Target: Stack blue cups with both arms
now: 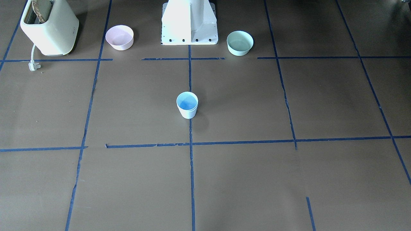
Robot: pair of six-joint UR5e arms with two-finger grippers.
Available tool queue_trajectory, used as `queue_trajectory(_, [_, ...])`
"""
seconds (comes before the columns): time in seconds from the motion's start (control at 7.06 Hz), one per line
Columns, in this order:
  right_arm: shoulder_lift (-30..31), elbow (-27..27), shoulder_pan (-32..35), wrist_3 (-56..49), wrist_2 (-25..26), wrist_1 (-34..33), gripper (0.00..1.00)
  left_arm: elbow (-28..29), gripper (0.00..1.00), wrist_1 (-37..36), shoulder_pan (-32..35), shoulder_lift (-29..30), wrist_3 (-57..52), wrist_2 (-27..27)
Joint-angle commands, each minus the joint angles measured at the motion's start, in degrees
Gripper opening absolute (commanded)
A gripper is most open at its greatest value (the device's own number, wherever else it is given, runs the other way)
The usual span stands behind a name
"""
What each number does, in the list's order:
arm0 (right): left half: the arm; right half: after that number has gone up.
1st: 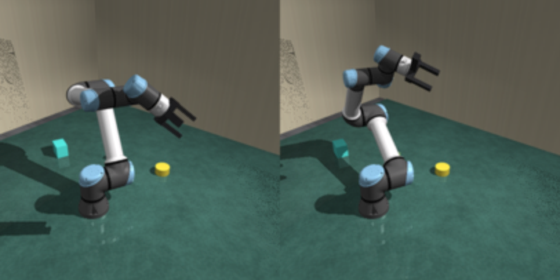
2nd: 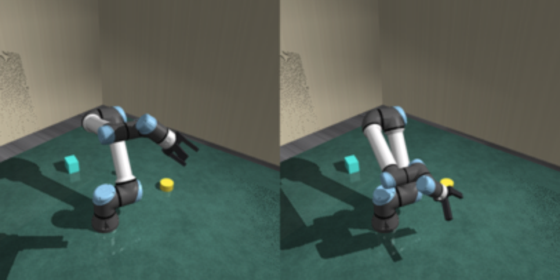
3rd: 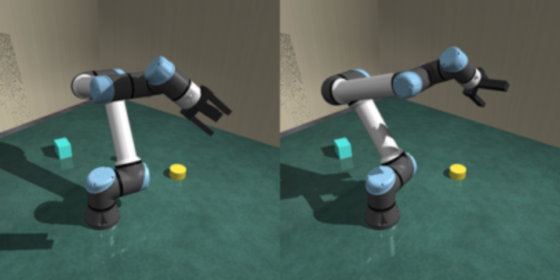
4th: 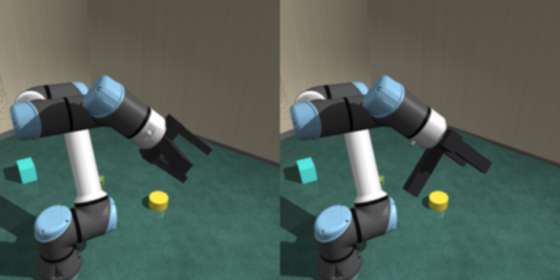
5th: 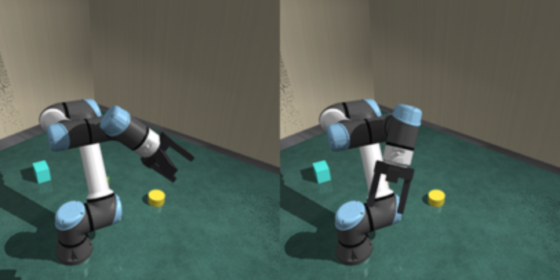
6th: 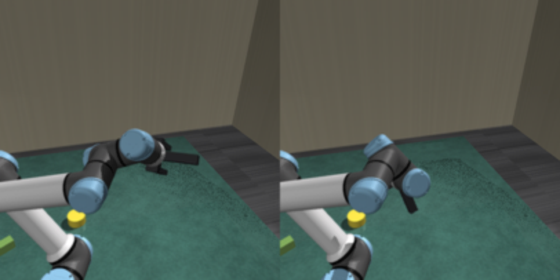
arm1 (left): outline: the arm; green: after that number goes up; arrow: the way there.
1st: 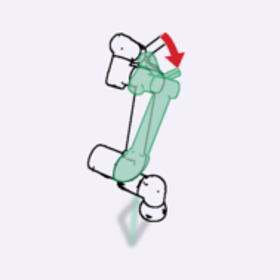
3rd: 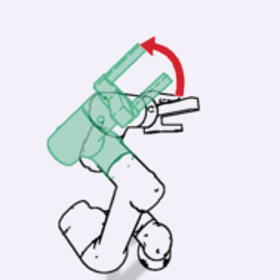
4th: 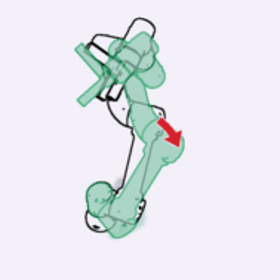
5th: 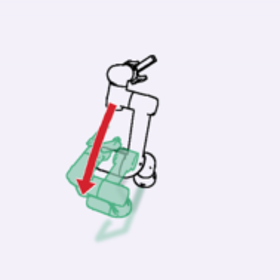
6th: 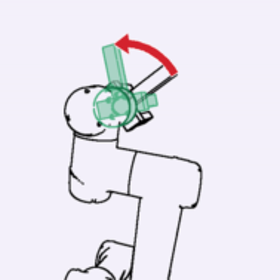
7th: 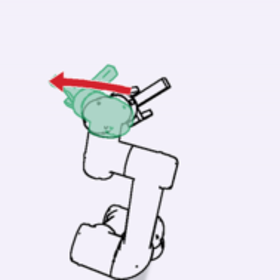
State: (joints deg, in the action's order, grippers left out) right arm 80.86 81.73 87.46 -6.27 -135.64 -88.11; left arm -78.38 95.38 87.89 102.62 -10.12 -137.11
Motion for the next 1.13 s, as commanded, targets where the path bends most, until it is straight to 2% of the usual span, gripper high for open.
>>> queue_trajectory(0.0, [-0.3, -0.3, -0.1, -0.1, -0.1, 0.6, 1.0, -0.2, 1.0, 0.5, 0.0, -1.5, -0.3, -0.3])
queue_trajectory(0.71, [-0.4, 0.3, -0.8, 0.1, -0.1, 0.7, 1.0, -0.2, 1.0, 0.6, -0.1, -0.9, -0.3, -0.3])
queue_trajectory(0.99, [0.0, 0.0, -2.6, -0.1, 0.1, 0.7, 1.0, -2.0, 1.0, 0.3, -0.1, -1.3, -0.3, 0.3])
